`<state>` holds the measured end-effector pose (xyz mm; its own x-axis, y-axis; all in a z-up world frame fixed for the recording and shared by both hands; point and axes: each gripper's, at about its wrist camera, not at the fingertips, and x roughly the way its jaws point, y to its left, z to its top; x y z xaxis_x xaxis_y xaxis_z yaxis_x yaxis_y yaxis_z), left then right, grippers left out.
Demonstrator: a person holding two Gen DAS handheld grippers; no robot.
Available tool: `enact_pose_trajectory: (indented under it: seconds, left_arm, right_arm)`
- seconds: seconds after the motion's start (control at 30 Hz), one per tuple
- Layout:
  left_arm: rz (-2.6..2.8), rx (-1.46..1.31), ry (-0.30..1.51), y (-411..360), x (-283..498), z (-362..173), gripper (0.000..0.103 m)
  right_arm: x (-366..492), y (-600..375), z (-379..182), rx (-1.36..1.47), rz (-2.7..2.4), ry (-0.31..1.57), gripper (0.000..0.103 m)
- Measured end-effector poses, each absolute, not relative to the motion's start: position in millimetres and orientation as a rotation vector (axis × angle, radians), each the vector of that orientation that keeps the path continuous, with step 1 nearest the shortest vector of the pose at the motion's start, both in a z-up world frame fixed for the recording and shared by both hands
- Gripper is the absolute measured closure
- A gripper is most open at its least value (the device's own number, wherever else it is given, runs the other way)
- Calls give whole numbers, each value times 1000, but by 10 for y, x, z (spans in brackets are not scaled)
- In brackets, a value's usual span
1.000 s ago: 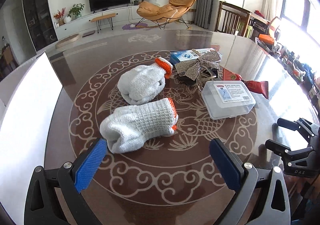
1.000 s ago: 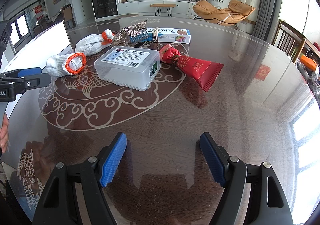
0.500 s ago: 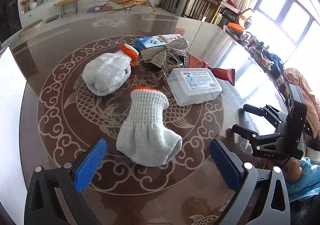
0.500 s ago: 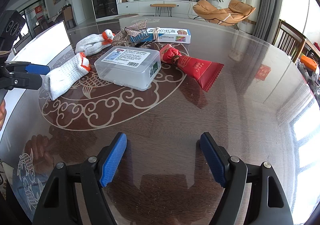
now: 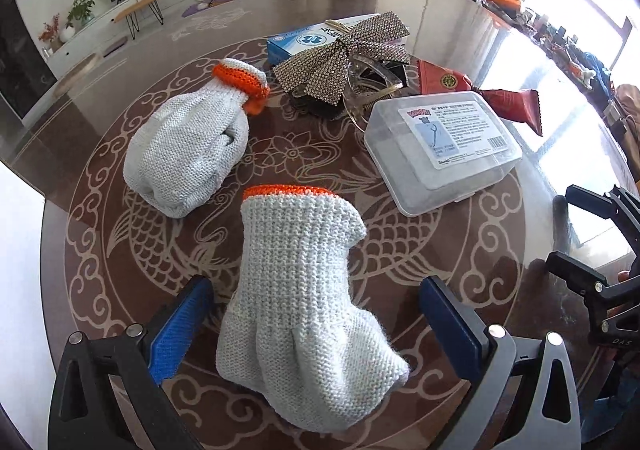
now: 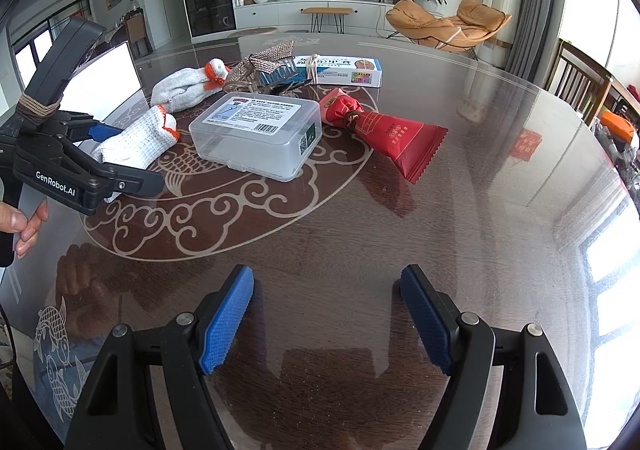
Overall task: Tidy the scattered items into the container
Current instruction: 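Grasp the white orange-cuffed knit glove with the left gripper, then grasp the clear plastic box with right gripper while left holds the glove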
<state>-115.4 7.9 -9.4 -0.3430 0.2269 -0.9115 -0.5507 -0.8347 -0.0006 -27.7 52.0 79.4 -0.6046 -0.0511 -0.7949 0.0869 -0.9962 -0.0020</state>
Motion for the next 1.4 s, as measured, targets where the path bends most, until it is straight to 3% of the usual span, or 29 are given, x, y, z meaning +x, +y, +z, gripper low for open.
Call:
enact_pose_trajectory:
  seconds: [0.23,0.27,0.3,0.37,0.43,0.57,0.9,1.0,1.07,1.3,1.4]
  left_arm:
    - [2321,-1384,342,57,-1151,-108,0]
    - [2333,-1385,341,49,-1131,-103,4]
    - [2356,-1363,326,17,-1092,-78,12]
    - [2389,-1333,300,-66,-996,-34,47]
    - [2381,-1345,238,-190,-926,-2,62]
    - [2457,-1382,140,-481,-675,-15,62]
    - [2577,-1363,4,-843,-182,-44,62]
    - [2589,-1360,-19,-864,-185,-41,61]
    - [2600,-1350,-35,-836,-213,-45,61]
    - [2618,-1298,-127,-908,-203,-48,61]
    - [2626,-1296,-119,-891,-202,-47,61]
  right_arm:
    - [-277,523,796,1358,-2746,62,26]
    - [-277,523,796,1358,-2746,62,26]
    - [-277,523,796,1358,-2746,61,26]
    - [-274,525,798,1358,-2746,62,26]
    - [-275,529,800,1357,-2745,58,26]
    - [-327,681,862,1227,-2612,-144,26]
    - [-1125,852,856,1401,-2742,46,26]
    - [-1285,1122,931,1398,-2715,-238,26]
    - [-1370,1199,951,1411,-2702,-309,26]
    - [-1289,739,972,1380,-2504,-112,26]
    - [-909,408,984,1335,-2319,70,27]
